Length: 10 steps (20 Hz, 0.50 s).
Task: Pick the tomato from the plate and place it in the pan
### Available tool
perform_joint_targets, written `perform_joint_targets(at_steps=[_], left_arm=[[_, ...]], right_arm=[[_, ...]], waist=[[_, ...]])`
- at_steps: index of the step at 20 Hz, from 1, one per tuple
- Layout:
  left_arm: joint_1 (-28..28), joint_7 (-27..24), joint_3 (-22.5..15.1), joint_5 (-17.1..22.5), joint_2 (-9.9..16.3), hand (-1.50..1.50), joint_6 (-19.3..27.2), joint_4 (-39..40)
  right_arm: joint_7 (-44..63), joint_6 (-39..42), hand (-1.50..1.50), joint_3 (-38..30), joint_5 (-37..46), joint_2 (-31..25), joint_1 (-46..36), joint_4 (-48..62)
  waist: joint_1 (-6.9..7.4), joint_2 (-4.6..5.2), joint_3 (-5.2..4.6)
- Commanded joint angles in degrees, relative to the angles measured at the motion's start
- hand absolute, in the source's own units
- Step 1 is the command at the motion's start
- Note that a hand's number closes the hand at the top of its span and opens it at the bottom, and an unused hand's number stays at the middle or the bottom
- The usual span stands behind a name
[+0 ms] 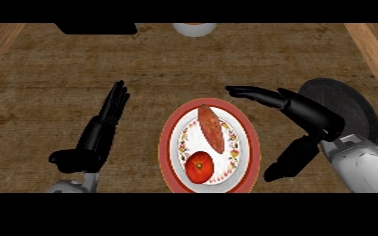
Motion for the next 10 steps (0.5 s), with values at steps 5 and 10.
perform_joint_targets(at_steps=[5, 10], left_arm=[[-0.81, -1.47, 1.0, 0.03, -0.91, 0.0, -1.61, 2.94], [-2.68, -0.81, 0.79, -1.66, -3.21, 0.0, 0.42, 4.41]], right_arm=[[12.89, 4.28, -1.5, 11.13, 12.11, 2.6, -9.87, -0.19], [18.95, 8.17, -1.5, 19.4, 18.73, 5.08, -10.96, -3.98]], waist=[[0.53, 0.1, -0.06], [-0.26, -0.02, -0.05]])
